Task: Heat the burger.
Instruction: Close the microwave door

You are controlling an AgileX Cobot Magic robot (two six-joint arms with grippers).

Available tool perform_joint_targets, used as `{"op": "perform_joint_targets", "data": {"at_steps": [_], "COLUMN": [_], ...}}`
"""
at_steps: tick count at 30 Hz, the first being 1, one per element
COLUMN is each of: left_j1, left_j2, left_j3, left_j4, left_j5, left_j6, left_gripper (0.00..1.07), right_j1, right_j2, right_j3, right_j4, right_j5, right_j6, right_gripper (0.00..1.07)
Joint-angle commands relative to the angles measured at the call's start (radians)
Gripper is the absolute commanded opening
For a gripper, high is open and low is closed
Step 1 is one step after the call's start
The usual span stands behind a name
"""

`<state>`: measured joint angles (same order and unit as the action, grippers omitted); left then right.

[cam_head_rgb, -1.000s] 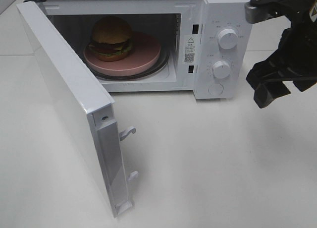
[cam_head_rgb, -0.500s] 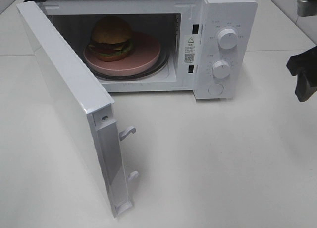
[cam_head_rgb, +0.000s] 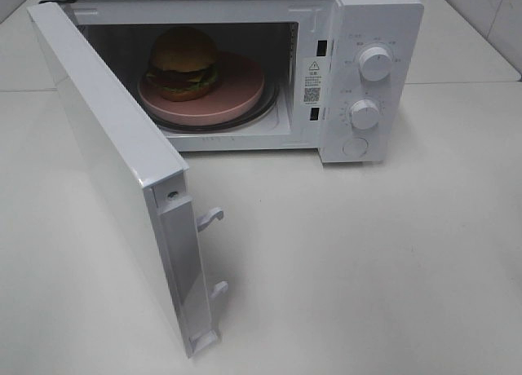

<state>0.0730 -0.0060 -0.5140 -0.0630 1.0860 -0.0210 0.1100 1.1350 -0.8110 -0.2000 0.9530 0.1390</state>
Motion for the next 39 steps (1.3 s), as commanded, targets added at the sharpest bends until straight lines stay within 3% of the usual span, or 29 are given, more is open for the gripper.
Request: {"op": "perform_joint_targets", "data": {"at_steps": [1,10,15,20,29,39], "left_j1": [-0.003,-0.003,-0.003,-0.003,-0.003,-0.003], "left_j2": [-0.005,-0.005,-0.005,-0.005,-0.005,-0.003], "left_j3": [-0.001,-0.001,-0.001,-0.001,-0.001,-0.001], "left_j4": [-0.004,-0.004,-0.004,-0.004,-0.004,-0.004], "left_j5": [-0.016,-0.016,-0.016,-0.016,-0.016,-0.016], "left_j6": [0.0,0.0,0.0,0.0,0.0,0.0], "left_gripper": [1.0,1.0,1.0,1.0,1.0,1.0], "right_j1": [-0.007,-0.007,-0.007,-0.007,-0.006,-0.005], "right_j2": [-0.166,-0.544,-0.744,-0.912,-1.115,-1.168], "right_j3": [0.104,0.27,0.304,0.304,0.321,0.322], "right_j4": [0.0,0.051,0.156,0.157,0.153,0.154], "right_j5": [-0.021,-0.016,-0.013,-0.012,0.01,0.01], "right_j6": [0.015,0.015,0.008,-0.011,-0.018,-0.026], "right_gripper": [0.76,0.74,0.72,0.72,0.72,0.72]}}
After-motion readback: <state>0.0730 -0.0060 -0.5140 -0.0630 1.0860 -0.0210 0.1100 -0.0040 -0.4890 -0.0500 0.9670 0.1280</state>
